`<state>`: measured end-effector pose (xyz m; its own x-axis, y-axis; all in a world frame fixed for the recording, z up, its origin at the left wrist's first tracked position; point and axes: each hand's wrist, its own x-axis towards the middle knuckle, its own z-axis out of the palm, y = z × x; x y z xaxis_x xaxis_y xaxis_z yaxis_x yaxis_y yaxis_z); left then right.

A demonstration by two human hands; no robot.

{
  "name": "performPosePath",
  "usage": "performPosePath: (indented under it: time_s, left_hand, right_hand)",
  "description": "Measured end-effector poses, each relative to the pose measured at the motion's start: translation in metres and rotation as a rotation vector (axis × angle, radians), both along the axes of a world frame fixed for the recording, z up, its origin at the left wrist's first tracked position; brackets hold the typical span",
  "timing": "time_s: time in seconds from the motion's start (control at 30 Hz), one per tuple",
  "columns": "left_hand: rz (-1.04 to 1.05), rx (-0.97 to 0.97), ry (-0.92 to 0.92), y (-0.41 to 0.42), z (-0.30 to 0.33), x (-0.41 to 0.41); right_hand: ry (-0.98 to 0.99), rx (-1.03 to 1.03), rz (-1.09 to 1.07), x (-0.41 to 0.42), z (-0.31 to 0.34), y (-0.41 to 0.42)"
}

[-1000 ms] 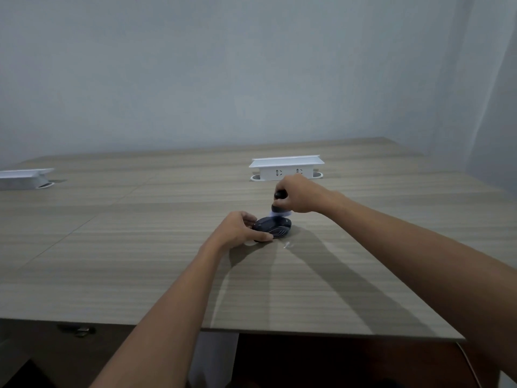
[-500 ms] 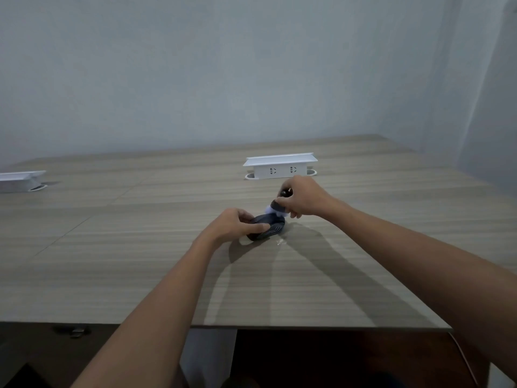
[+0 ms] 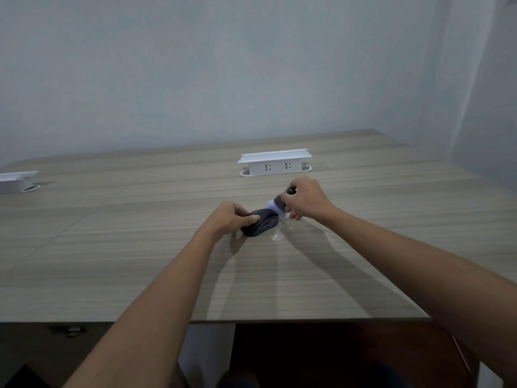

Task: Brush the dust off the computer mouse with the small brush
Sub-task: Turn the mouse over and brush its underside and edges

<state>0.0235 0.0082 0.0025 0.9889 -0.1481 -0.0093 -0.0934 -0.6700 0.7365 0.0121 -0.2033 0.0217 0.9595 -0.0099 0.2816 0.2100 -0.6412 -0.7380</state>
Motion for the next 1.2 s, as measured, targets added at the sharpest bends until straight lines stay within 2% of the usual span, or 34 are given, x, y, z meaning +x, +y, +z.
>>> performPosePath:
  time_s: [0.37,0.6,0.83,1.07,1.2]
  left_hand:
    - [0.052,-0.006,0.003,-0.007,0.004,-0.005]
    - [0.051,-0.017,-0.036,-0.005,0.003,-0.001]
    - [0.047,-0.037,-0.015,-0.005,0.005,-0.004]
    - [0.044,-0.053,-0.010,-0.003,0.005,0.002]
    - [0.042,-0.059,0.019,-0.004,0.007,0.003]
  right_hand:
    - [0.069,0.092,0.051,-0.004,-0.008,0.014]
    - [0.316,0.103,0.245,-0.013,-0.001,0.012]
    - [0.250,0.073,0.105,0.004,-0.006,0.001]
    - [0.439,0.253,0.289,-0.006,-0.008,-0.001]
    - [0.357,0.237,0.139,0.000,-0.002,-0.003]
